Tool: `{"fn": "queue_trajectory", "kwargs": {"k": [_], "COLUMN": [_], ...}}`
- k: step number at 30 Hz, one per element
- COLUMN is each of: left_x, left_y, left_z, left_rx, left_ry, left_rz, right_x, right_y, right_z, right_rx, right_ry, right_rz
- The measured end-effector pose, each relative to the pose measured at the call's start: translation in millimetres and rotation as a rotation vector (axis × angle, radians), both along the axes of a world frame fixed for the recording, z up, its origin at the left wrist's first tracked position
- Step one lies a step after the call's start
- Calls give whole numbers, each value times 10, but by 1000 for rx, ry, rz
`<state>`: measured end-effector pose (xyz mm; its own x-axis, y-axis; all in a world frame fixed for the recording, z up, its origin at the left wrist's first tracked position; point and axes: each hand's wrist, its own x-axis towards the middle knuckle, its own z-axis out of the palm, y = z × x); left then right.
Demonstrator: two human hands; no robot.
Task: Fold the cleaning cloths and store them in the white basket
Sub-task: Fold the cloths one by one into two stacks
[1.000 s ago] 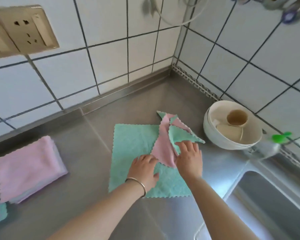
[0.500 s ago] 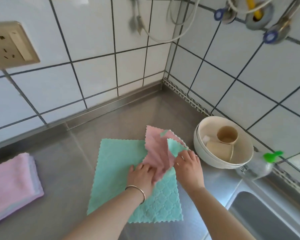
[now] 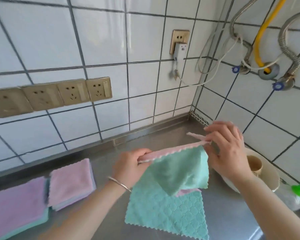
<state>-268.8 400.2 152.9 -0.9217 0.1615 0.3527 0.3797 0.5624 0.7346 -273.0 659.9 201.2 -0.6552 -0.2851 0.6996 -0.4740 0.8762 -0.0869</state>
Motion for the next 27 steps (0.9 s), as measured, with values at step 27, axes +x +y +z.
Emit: {"fn": "queue_trajectory", "kwargs": {"k": [27], "left_x": [2822], "left_y": [-3096], "left_z": [-122], "left_rx": [57], "left_ry": [-464], "left_rz": [442], "right_x": [1127], "right_y": [-2395], "right_z": [-536], "right_rx": [-441], "right_ry": [-1174], "right_rz": [527]}}
